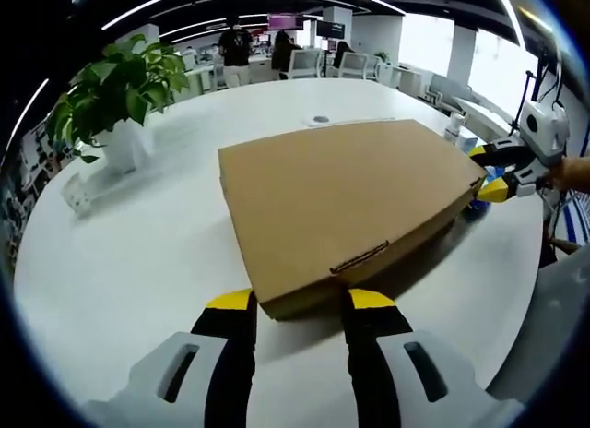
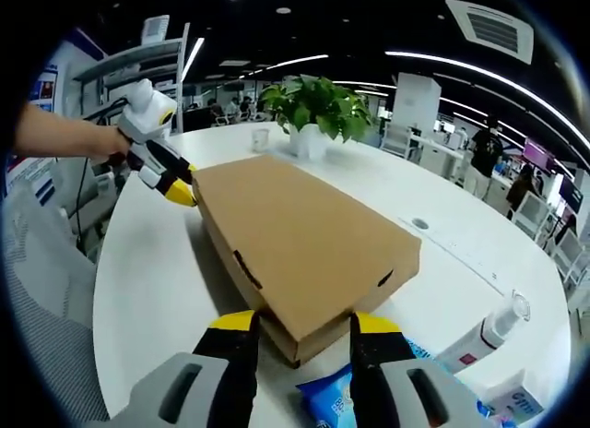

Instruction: Operate the shoe box by opening the lid, removing the specified soft item, and placing it in the target area until the item is outside and the box remains undamaged.

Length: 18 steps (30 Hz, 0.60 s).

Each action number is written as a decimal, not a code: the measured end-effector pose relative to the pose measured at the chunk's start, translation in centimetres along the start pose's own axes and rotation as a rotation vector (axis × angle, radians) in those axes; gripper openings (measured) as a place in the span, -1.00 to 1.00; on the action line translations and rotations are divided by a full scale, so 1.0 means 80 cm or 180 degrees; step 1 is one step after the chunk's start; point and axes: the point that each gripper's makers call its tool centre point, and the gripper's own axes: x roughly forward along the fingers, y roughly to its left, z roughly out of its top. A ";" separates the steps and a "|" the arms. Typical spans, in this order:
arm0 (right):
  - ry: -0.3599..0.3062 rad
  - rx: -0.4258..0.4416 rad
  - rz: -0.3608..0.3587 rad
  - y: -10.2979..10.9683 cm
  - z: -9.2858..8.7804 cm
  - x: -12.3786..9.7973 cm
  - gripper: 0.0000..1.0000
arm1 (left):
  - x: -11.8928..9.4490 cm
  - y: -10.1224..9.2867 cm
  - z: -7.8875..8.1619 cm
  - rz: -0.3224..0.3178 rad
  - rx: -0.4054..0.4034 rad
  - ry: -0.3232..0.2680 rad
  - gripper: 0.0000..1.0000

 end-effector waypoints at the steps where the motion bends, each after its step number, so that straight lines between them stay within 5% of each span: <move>1: -0.0001 0.0004 -0.0001 0.000 0.000 0.000 -0.27 | 0.000 0.000 0.000 0.0000 0.0002 -0.0002 -0.26; 18: 0.0021 0.0019 -0.0024 -0.001 0.000 0.001 -0.26 | 0.001 0.001 0.001 -0.0005 0.0008 -0.0008 -0.25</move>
